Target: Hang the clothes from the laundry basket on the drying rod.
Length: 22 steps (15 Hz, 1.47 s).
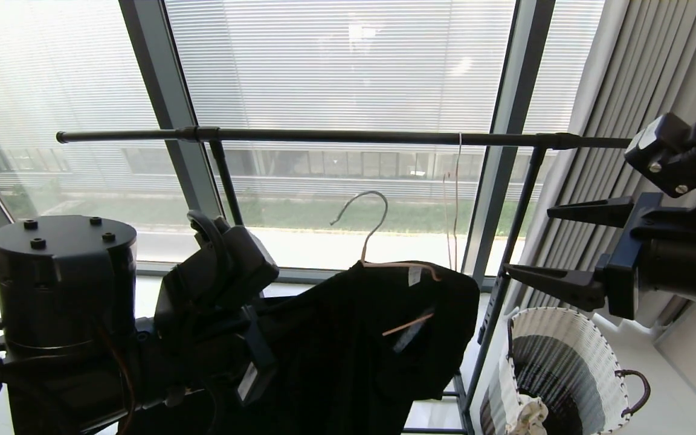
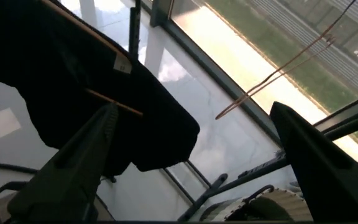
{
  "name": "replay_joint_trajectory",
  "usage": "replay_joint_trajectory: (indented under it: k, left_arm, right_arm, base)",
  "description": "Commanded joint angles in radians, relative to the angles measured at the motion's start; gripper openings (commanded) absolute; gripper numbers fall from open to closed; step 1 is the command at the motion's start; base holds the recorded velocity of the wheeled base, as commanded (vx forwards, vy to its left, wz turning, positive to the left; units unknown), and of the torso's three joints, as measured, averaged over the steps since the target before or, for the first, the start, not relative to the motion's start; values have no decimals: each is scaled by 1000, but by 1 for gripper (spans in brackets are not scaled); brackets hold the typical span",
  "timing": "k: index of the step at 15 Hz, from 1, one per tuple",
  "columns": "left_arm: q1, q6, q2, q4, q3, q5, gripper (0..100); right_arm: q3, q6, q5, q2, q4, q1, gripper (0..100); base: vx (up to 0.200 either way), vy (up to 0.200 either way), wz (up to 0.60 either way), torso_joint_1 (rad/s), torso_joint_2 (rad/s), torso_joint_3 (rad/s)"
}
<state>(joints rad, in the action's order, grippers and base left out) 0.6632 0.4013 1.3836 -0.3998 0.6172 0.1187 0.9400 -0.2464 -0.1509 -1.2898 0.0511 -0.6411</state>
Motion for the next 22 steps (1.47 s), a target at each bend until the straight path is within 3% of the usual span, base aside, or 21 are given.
replay_joint_trajectory:
  k: [1, 4, 6, 12, 20, 21, 22]
  left_arm:
    - [82, -2, 6, -1, 2, 1, 0]
    - [159, -2, 17, -1, 2, 1, 0]
    - [193, -1, 18, -1, 2, 1, 0]
    - [250, 1, 22, -1, 24, -4, 0]
    - [282, 2, 20, -5, 26, -8, 0]
    - [283, 2, 18, -5, 26, -10, 0]
    - [285, 2, 18, -5, 26, -10, 0]
  right_arm:
    - [2, -105, -65, 9, -56, 0, 100]
    - [-1, -315, -203, 6, -178, -2, 100]
    - [-7, -402, -228, -8, -231, -2, 100]
    - [-30, -407, -297, -88, -246, -37, 100]
    - [-53, -389, -297, -154, -237, -49, 100]
    - [-59, -389, -296, -154, -235, -49, 0]
    - [-64, -387, -291, -154, -229, -49, 0]
  base:
    - [0, 0, 0, 0, 0, 0]
    - [0, 0, 0, 0, 0, 0]
    - [0, 0, 0, 0, 0, 0]
    - [0, 0, 0, 0, 0, 0]
    - [0, 0, 0, 0, 0, 0]
    - [0, 0, 0, 0, 0, 0]
    - [0, 0, 0, 0, 0, 0]
